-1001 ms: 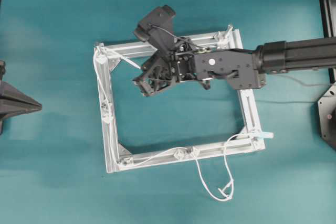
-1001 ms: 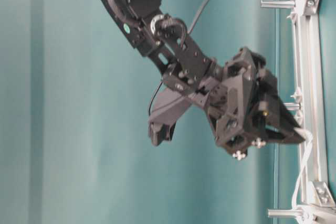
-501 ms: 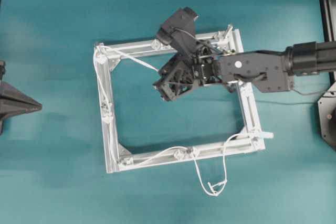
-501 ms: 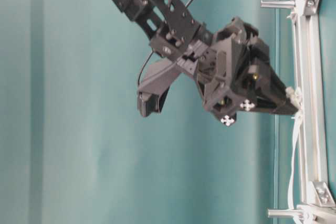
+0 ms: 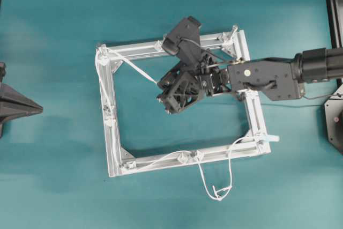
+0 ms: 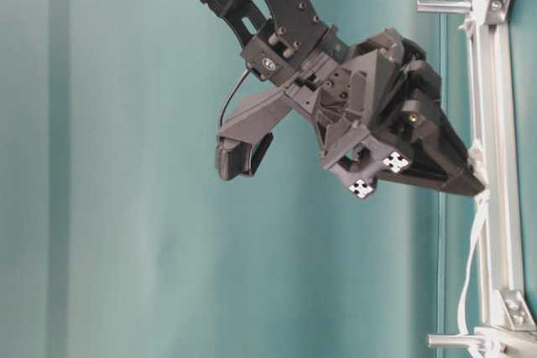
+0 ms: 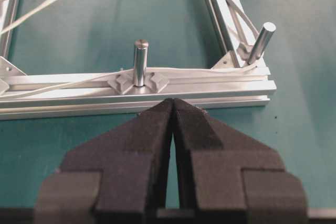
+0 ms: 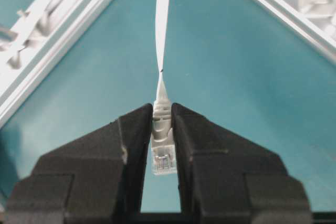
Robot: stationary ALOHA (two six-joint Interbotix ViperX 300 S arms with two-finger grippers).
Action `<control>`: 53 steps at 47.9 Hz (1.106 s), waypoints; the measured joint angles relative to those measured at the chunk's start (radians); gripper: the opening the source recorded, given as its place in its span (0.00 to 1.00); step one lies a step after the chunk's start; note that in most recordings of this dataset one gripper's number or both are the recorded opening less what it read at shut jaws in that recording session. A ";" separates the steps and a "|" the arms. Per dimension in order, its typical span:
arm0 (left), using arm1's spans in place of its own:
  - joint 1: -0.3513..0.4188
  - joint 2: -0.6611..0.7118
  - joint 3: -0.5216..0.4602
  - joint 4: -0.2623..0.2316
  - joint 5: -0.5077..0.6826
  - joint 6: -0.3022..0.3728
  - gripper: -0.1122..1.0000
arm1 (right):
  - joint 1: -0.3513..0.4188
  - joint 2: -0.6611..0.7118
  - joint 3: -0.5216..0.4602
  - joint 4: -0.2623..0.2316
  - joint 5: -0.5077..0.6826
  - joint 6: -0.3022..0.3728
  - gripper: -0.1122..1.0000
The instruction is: Move the cable alternately left and right between 8 pins so it hooks onto each one.
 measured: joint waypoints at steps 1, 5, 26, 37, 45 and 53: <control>-0.002 0.000 0.000 0.000 0.000 0.000 0.11 | 0.003 0.000 0.002 0.000 0.000 -0.002 0.24; -0.002 0.000 0.000 0.000 0.000 0.000 0.11 | 0.009 -0.008 0.020 0.000 -0.003 -0.003 0.24; -0.002 0.000 0.000 0.000 0.000 0.002 0.11 | 0.018 -0.040 0.074 -0.003 -0.160 -0.009 0.24; 0.000 0.000 0.000 0.000 -0.002 0.000 0.11 | 0.018 -0.040 0.075 -0.026 -0.210 -0.021 0.24; 0.000 0.000 0.000 -0.002 0.000 0.000 0.11 | 0.018 -0.040 0.075 -0.054 -0.215 -0.021 0.24; -0.002 0.000 0.000 0.000 0.000 0.000 0.11 | 0.018 -0.069 0.109 -0.057 -0.213 -0.023 0.24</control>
